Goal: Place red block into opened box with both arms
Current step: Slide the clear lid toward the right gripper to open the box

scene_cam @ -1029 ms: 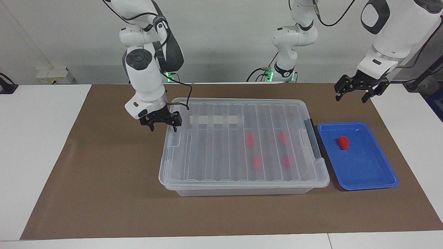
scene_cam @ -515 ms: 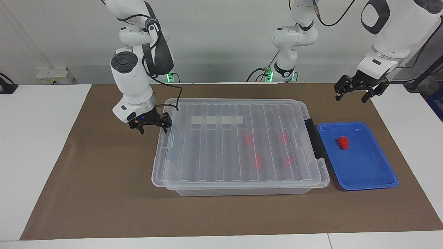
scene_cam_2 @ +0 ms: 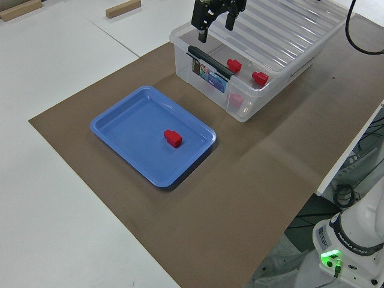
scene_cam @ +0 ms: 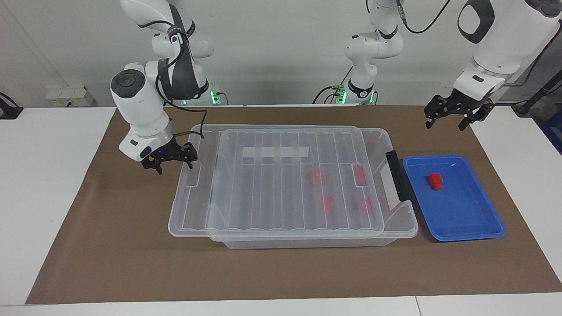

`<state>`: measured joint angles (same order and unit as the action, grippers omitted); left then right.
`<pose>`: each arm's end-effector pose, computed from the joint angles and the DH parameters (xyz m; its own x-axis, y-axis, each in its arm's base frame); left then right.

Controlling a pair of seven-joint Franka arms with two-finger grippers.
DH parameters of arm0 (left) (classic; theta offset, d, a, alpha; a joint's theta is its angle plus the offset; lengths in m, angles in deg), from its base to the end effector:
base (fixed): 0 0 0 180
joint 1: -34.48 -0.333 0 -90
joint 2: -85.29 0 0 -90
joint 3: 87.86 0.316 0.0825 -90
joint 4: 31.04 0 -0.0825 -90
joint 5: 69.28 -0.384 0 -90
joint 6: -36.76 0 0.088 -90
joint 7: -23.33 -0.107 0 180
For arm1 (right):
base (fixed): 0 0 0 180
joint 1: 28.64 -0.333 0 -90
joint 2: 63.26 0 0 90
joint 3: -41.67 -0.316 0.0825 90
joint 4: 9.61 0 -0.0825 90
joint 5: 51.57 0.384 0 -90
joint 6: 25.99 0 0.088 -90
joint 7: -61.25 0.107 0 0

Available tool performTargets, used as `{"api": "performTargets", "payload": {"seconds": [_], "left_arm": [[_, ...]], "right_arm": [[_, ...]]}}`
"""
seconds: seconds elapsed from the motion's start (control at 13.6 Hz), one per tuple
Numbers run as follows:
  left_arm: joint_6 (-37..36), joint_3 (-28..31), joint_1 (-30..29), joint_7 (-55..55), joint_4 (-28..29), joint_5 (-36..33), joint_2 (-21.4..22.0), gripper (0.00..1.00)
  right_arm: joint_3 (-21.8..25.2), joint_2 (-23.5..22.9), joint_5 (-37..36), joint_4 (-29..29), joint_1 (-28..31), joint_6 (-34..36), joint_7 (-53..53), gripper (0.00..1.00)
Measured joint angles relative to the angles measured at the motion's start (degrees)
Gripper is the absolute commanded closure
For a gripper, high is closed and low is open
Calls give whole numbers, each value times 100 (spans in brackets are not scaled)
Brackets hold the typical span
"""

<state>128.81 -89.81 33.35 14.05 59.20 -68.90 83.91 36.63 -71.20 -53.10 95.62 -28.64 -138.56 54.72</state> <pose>0.5650 -0.0085 0.6122 0.9845 -0.1751 0.0086 -0.1752 -0.9845 0.0061 0.5957 0.0488 0.4517 0.9777 0.2099 -0.0113 0.2100 -0.9776 0.0112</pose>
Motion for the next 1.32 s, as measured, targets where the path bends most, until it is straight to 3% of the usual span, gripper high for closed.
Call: {"api": "performTargets", "payload": {"seconds": [0.88, 1.32], "left_arm": [[0, 0, 0, 0, 0, 0, 0, 0], [0, 0, 0, 0, 0, 0, 0, 0]], "right_arm": [[30, 0, -382, -196, 819, 254, -2961, 2], [30, 0, -435, -202, 964, 261, -3350, 1]]}}
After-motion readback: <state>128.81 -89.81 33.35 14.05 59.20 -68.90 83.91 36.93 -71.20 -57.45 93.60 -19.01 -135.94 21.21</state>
